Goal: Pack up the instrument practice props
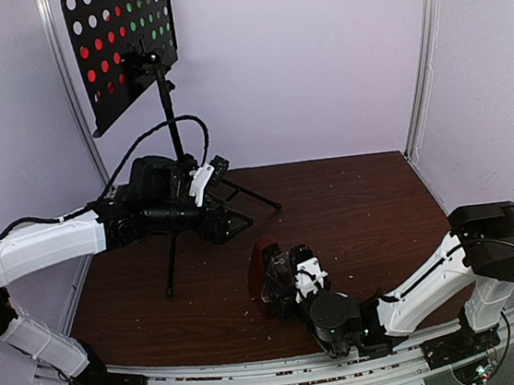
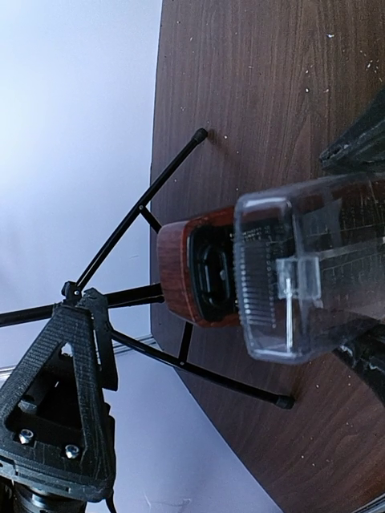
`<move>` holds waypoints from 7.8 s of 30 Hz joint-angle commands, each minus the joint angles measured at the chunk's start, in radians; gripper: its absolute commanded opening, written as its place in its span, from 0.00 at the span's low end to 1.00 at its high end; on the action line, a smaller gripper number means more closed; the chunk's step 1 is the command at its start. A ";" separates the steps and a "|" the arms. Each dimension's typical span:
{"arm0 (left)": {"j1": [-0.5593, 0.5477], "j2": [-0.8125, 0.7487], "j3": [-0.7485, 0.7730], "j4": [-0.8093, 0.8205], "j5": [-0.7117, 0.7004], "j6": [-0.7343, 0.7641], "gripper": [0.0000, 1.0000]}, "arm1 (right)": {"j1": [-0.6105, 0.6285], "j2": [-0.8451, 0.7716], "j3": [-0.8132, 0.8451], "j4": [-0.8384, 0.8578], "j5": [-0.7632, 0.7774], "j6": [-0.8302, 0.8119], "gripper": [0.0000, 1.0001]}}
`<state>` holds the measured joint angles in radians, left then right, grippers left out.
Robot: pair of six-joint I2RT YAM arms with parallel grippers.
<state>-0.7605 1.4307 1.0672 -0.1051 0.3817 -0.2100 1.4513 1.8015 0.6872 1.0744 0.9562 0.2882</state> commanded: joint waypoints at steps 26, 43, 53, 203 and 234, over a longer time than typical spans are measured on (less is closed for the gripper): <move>0.005 0.014 -0.012 0.058 0.032 -0.002 0.85 | -0.050 0.057 0.067 -0.207 -0.082 0.098 0.67; 0.006 0.009 -0.015 0.059 0.030 -0.005 0.84 | -0.059 0.026 0.058 -0.233 -0.098 0.084 0.99; 0.006 -0.018 -0.017 0.054 -0.003 0.011 0.86 | -0.058 -0.160 -0.061 -0.297 -0.229 -0.014 1.00; -0.346 0.341 -0.655 1.050 -0.419 0.098 0.53 | -0.317 -0.332 0.078 -0.639 -0.962 -0.015 0.66; -0.252 0.370 -0.641 1.077 -0.171 0.140 0.84 | -0.317 -0.332 0.055 -0.619 -0.970 -0.001 0.67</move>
<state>-1.0161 1.7786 0.3935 0.9367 0.1455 -0.1062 1.1278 1.4811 0.7597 0.4442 0.0128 0.2733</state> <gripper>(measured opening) 0.854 0.666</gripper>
